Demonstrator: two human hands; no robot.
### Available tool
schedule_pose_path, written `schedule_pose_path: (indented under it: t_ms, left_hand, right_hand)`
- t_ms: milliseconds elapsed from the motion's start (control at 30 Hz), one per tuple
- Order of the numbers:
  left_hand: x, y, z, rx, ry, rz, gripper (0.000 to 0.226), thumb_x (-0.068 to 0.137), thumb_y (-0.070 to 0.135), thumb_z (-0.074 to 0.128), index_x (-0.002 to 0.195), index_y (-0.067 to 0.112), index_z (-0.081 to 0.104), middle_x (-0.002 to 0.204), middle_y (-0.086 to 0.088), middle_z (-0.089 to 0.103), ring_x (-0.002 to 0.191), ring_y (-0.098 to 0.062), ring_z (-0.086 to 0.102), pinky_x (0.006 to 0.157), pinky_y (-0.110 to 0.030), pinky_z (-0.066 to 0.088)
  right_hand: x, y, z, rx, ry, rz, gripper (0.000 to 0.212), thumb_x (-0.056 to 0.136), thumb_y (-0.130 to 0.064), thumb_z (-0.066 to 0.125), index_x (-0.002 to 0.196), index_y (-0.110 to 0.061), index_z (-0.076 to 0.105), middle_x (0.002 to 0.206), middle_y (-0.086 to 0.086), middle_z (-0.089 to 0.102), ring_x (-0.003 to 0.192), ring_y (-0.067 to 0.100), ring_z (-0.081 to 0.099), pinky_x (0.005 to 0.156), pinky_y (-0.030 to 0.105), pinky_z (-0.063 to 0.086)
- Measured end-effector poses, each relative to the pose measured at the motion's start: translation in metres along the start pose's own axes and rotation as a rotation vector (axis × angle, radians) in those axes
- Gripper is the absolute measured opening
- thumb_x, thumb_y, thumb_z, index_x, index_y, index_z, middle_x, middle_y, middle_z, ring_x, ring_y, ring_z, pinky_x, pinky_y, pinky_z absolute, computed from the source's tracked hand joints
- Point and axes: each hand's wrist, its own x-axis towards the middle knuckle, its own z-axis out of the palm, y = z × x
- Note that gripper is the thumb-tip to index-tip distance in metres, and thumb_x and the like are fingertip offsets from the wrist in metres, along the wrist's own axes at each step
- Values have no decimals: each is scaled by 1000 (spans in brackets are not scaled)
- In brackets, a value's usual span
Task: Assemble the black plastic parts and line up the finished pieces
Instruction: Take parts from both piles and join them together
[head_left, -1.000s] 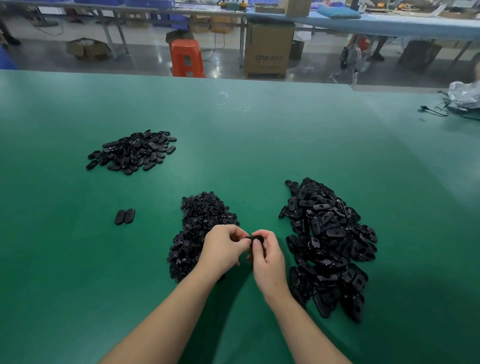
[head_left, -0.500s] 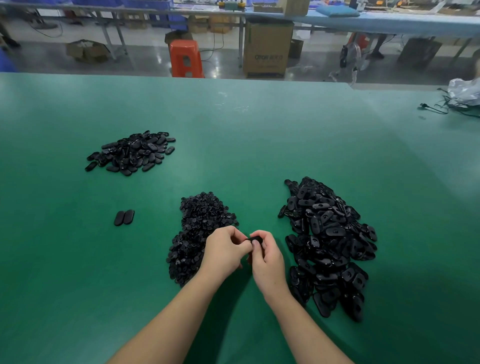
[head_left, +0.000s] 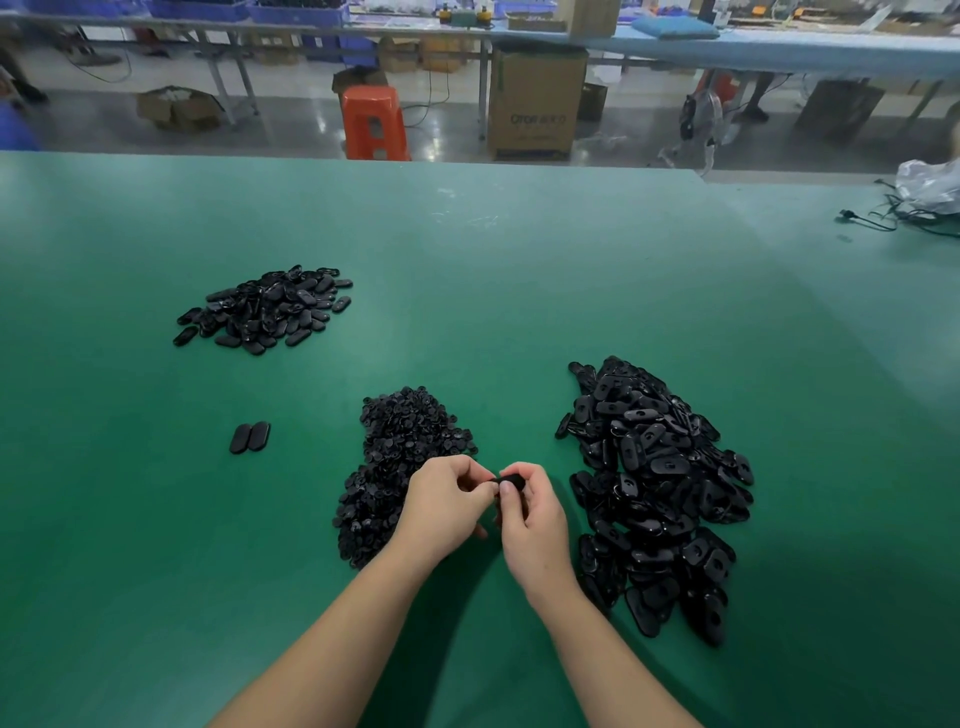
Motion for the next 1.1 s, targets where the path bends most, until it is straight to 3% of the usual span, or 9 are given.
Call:
schedule_pose_path:
  t_ms: [200, 300, 400, 467, 667, 800, 900, 967, 1100]
  left_hand:
    - [2, -1, -1, 51, -17, 39, 4, 89, 22, 72, 85, 24, 70, 75, 4, 70, 45, -14, 65, 48, -21, 50]
    - [4, 1, -3, 228, -11, 149, 7, 87, 26, 72, 93, 28, 73, 73, 9, 68, 56, -6, 60, 58, -18, 48]
    - [5, 2, -10, 313, 86, 282, 5, 86, 24, 72, 90, 26, 75, 85, 11, 64, 74, -8, 61, 69, -22, 47]
    - [7, -3, -23, 312, 220, 313, 5, 87, 24, 73, 91, 28, 75, 91, 11, 59, 76, -8, 58, 72, -26, 46]
    - [28, -55, -100, 201, 584, 22, 13, 92, 24, 71, 99, 16, 78, 89, 4, 73, 74, -9, 62, 75, -25, 43]
    - [33, -98, -134, 277, 628, -124, 19, 94, 19, 69, 105, 6, 77, 100, -10, 76, 88, -23, 65, 82, -30, 48]
    - [36, -111, -140, 301, 611, -135, 24, 93, 18, 70, 113, 6, 74, 106, -14, 75, 99, -29, 67, 91, -36, 50]
    - [38, -114, -141, 318, 616, -131, 29, 93, 20, 71, 119, 7, 71, 105, -14, 73, 90, -26, 63, 87, -37, 50]
    - [35, -115, -140, 477, 672, -3, 23, 96, 17, 66, 117, 9, 70, 104, -10, 67, 75, -26, 58, 65, -35, 47]
  right_hand:
    - [0, -1, 2, 40, -6, 18, 23, 103, -12, 51, 97, -33, 58, 81, -9, 65, 73, 10, 58, 72, 40, 49]
    - [0, -2, 2, 93, -1, 21, 22, 105, -11, 48, 100, -30, 59, 81, -9, 63, 74, 13, 55, 73, 42, 47]
    - [0, -2, 1, 120, 26, 6, 19, 107, -16, 46, 111, -32, 54, 78, -6, 59, 66, 12, 53, 67, 40, 46]
    - [1, -2, 1, 131, 34, 7, 17, 107, -20, 45, 113, -34, 53, 81, -4, 62, 62, 10, 54, 63, 34, 48]
    - [-1, -3, 2, 89, 1, 19, 13, 106, -27, 48, 109, -37, 56, 82, -5, 65, 61, 5, 53, 58, 27, 48]
    - [-2, -7, 2, 44, 2, -3, 11, 104, -25, 53, 107, -36, 55, 81, 8, 63, 61, 10, 51, 62, 42, 48]
    - [-3, -8, 2, 36, 14, -12, 11, 103, -26, 55, 108, -35, 54, 81, 8, 63, 62, 10, 51, 64, 43, 49]
    - [-3, -8, 2, 37, 20, -16, 11, 102, -26, 55, 110, -35, 54, 81, 7, 63, 63, 11, 53, 66, 42, 50]
    - [-3, -10, 2, 31, 24, -20, 13, 102, -25, 57, 109, -35, 54, 76, -1, 60, 70, 19, 59, 70, 41, 51]
